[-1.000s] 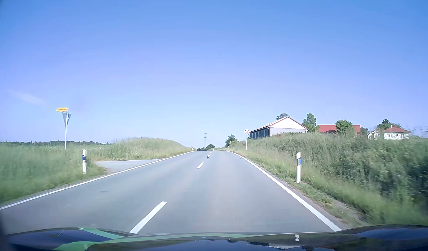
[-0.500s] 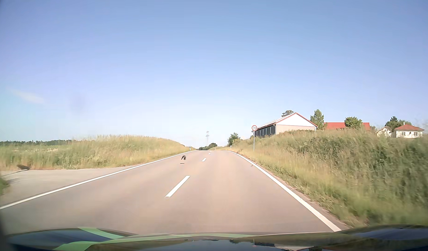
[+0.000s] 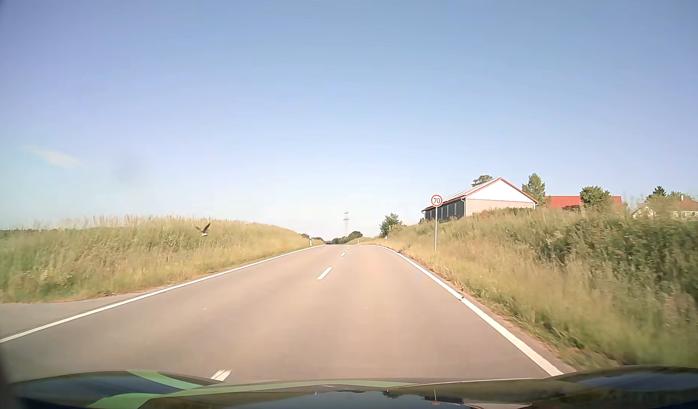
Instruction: Follow the waypoints while adhering to traffic rules and regulations
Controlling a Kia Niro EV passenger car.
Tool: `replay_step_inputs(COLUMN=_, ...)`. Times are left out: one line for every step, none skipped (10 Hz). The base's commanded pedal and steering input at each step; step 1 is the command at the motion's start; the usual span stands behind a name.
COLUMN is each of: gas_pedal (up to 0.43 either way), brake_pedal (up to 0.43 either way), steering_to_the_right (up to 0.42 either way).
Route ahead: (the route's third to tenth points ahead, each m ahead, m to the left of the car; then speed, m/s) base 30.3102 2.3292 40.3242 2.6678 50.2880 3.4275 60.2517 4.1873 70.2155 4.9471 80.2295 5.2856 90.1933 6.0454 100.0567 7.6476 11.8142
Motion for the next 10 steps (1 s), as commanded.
replay_step_inputs(gas_pedal=0.000, brake_pedal=0.250, steering_to_the_right=-0.023)
replay_step_inputs(gas_pedal=0.000, brake_pedal=0.232, steering_to_the_right=-0.022)
replay_step_inputs(gas_pedal=0.000, brake_pedal=0.226, steering_to_the_right=-0.022)
replay_step_inputs(gas_pedal=0.000, brake_pedal=0.177, steering_to_the_right=-0.018)
replay_step_inputs(gas_pedal=0.000, brake_pedal=0.091, steering_to_the_right=-0.012)
replay_step_inputs(gas_pedal=0.000, brake_pedal=0.000, steering_to_the_right=-0.005)
replay_step_inputs(gas_pedal=0.000, brake_pedal=0.000, steering_to_the_right=-0.004)
replay_step_inputs(gas_pedal=0.000, brake_pedal=0.000, steering_to_the_right=0.000)
replay_step_inputs(gas_pedal=0.000, brake_pedal=0.000, steering_to_the_right=0.003)
replay_step_inputs(gas_pedal=0.000, brake_pedal=0.000, steering_to_the_right=0.004)
